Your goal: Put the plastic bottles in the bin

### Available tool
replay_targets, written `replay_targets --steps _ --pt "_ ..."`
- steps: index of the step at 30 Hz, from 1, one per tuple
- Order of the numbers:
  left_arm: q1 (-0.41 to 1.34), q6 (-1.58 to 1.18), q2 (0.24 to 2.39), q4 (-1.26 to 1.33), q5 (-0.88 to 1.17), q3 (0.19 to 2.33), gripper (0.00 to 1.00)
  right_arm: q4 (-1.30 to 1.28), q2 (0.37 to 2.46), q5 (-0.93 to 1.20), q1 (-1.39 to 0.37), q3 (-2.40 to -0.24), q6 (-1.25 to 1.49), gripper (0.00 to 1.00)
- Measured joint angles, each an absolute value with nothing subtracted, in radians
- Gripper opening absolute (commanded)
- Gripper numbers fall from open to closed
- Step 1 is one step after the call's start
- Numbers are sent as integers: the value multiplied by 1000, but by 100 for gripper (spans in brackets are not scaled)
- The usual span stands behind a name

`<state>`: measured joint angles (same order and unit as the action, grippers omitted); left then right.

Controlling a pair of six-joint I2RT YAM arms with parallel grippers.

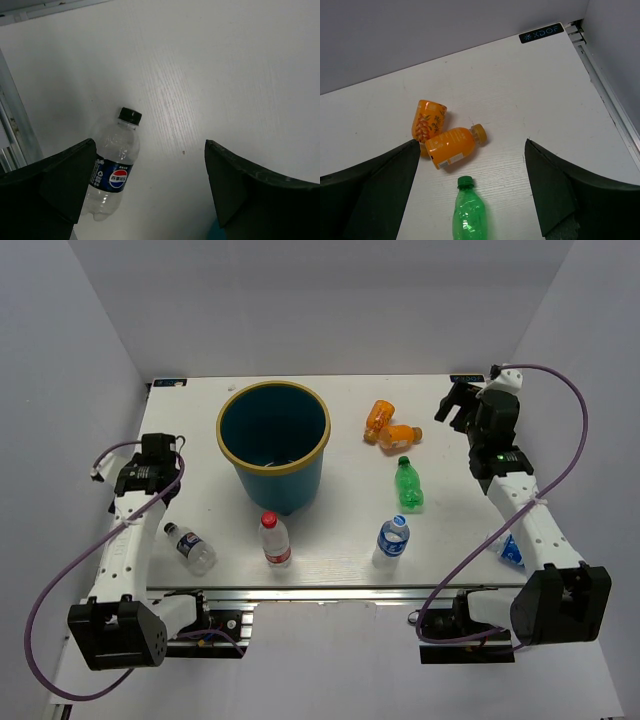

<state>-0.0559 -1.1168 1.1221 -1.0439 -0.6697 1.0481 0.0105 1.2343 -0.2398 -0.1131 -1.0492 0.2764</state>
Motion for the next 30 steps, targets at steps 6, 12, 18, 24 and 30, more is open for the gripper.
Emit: replay_targets --steps 6,12,18,24,30 --pt "-70 -1169 1116 -1075 -641 966 98 67 1230 -181 -113 -1000 250 89" --pt "-112 -1177 1111 -1044 -573 803 98 74 1243 -146 -113 -992 256 89" --pt "-117 -1119 1114 -870 -437 609 98 62 1285 -101 -113 -1000 254 89" --pt "-117 -1088 1190 -754 -383 564 70 52 1298 -93 -113 -1000 253 89" --pt "-117 -1061 1179 -746 -384 598 38 52 1298 -91 -113 -1001 252 89"
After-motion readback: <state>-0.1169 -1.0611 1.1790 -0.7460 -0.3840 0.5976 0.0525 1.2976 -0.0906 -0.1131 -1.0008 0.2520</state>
